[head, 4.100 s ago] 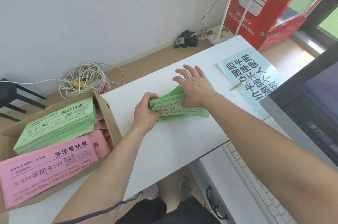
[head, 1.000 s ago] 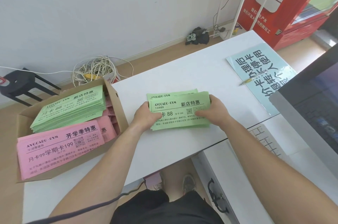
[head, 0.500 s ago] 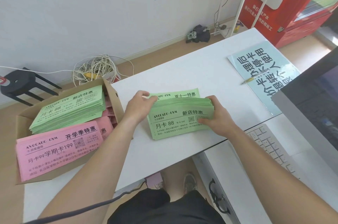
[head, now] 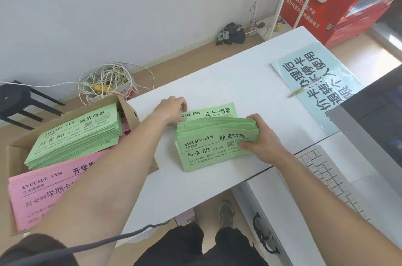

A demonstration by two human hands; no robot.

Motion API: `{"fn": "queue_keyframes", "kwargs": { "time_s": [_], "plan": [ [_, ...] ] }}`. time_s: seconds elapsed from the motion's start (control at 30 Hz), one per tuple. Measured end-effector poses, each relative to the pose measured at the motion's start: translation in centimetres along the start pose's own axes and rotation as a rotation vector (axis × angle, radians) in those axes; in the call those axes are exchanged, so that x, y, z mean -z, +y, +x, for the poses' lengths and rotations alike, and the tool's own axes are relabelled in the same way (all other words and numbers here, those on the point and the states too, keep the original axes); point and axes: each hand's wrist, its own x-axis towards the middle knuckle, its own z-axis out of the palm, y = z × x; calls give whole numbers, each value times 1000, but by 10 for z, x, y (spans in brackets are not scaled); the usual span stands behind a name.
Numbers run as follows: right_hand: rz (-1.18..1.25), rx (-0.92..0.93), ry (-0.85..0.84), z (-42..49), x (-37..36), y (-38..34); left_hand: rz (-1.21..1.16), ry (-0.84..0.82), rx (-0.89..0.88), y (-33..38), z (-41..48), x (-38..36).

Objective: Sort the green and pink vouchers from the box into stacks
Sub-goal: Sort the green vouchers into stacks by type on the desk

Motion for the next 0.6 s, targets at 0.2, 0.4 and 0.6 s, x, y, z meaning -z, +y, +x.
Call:
{"fn": "queue_keyframes", "kwargs": {
  "time_s": [0.2, 0.4, 0.6],
  "plan": [
    [-11, -23, -3, -2, 1, -3, -23, 39, 13, -2, -2, 1],
    [-1, -41, 5, -3, 4, -6, -44, 48, 83, -14, -6, 5],
    [8, -49, 1, -5, 6, -8, -82, 47, 120, -20, -12, 3]
  ]
}}
